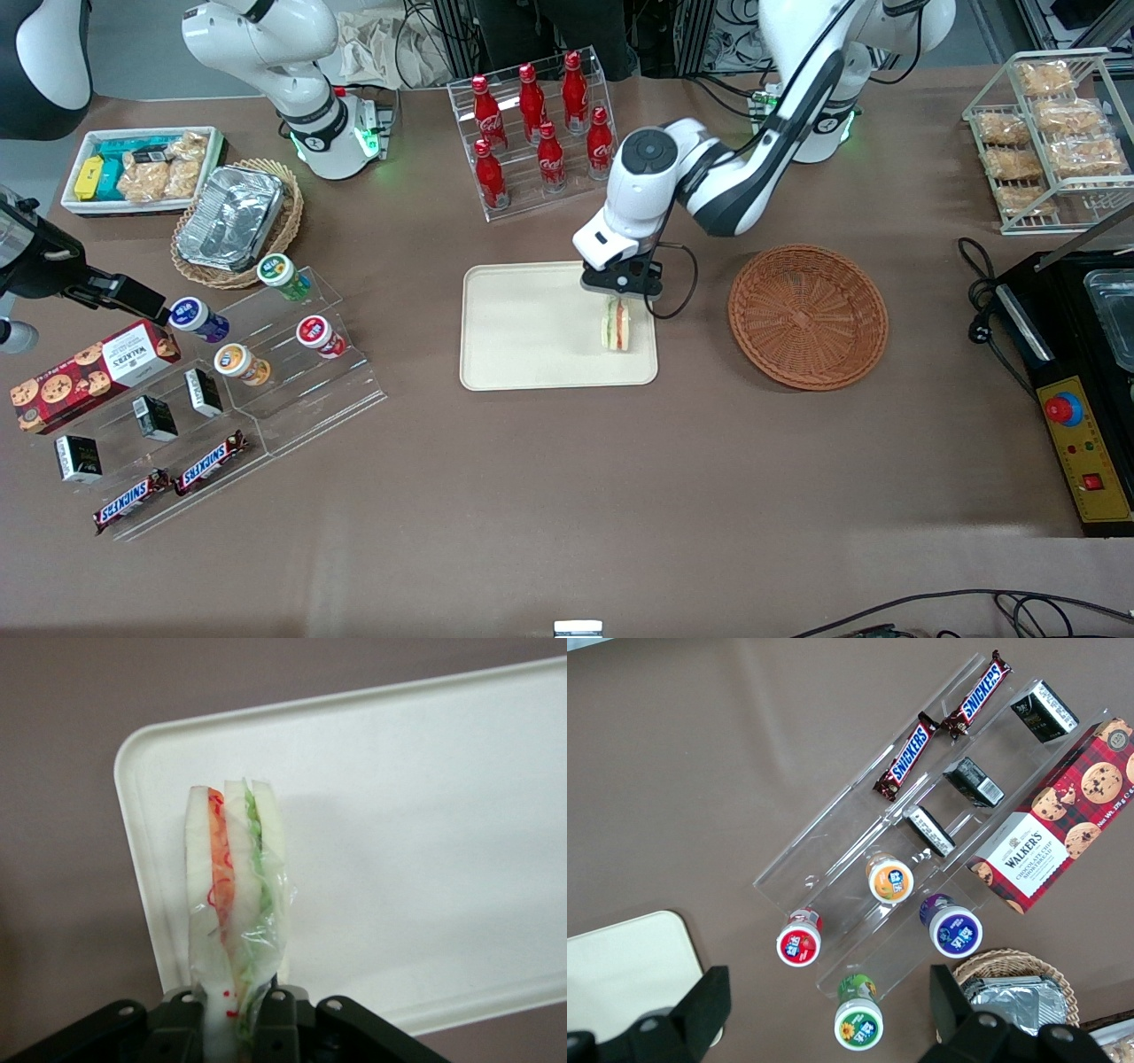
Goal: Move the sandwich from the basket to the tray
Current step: 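Lower the sandwich onto the tray and open the left gripper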
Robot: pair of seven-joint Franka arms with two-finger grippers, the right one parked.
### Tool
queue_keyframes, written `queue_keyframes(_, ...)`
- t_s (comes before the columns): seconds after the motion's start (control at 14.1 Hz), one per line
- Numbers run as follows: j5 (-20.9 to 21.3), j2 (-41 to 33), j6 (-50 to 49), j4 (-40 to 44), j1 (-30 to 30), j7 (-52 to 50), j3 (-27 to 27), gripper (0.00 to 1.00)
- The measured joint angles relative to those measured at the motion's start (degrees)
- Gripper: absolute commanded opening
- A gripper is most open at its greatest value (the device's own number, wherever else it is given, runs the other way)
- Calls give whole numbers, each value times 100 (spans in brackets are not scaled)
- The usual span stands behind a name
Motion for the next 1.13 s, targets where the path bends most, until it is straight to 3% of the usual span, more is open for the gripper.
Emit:
queue_keyframes(0.43, 352, 421, 299, 1, -12, -379, 42, 0)
queue_keyframes(0.5, 365, 420, 303, 3, -12, -428, 43, 45)
queue_keyframes(0.57, 367, 421, 303, 6, -14, -450, 52, 99)
queue_keyframes(0.92, 368, 408, 302, 77, -11, -533, 143, 100)
queue_keyframes(1.13, 368, 7, -77, 276, 58, -659, 190, 100)
